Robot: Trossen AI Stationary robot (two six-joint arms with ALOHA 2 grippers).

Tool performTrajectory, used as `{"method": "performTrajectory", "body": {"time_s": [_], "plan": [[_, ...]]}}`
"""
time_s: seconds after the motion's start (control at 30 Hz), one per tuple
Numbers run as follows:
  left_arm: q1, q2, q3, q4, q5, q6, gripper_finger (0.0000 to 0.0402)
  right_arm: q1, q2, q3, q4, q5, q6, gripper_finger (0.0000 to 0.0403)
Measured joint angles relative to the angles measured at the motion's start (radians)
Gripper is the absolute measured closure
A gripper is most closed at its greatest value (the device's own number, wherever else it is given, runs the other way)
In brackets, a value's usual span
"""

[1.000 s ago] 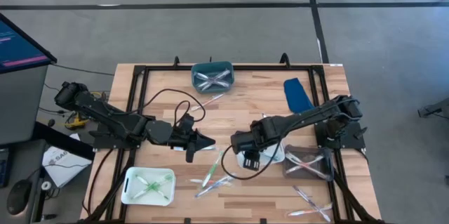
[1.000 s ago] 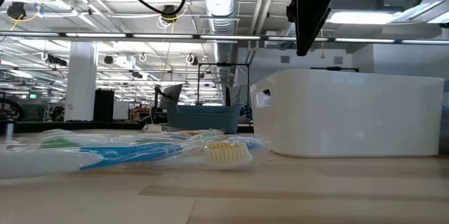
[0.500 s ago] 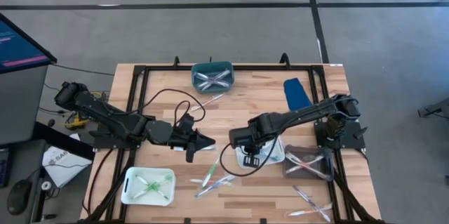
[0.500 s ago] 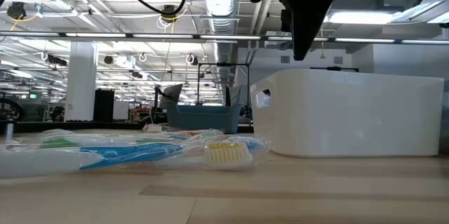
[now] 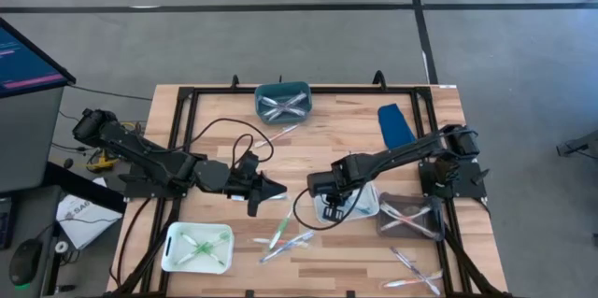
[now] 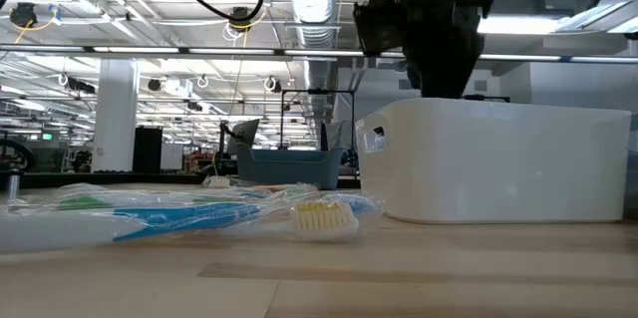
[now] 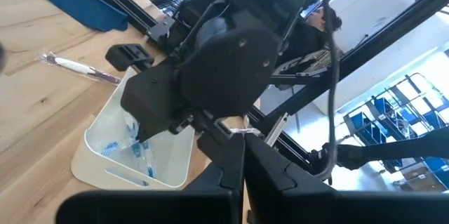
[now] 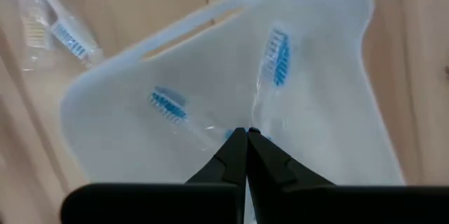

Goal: Pick & Place Toothbrushes
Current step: Put the blue toothbrush into the top white bin, then adjust the white bin on the table

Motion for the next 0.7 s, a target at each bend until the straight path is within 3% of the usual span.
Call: {"method": "performTrajectory", "body": {"time_s": [0.43, 0.53, 0.7], "plan": [[0.0, 0.0, 0.0, -0.001, 0.004, 0.0, 0.0401, 0.01, 0.0, -0.071, 0.094, -0.075, 0.075, 0.0403], [-0.002, 0.0, 0.0, -0.002, 0.006, 0.0, 0.0401, 0.021, -0.007, -0.02, 0.09, -0.108, 0.074, 0.0403], [-0.007, 0.0, 0.0, -0.005, 0.007, 0.0, 0.0401, 0.034, -0.021, 0.14, -0.027, -0.076, 0.022, 0.0403]]}}
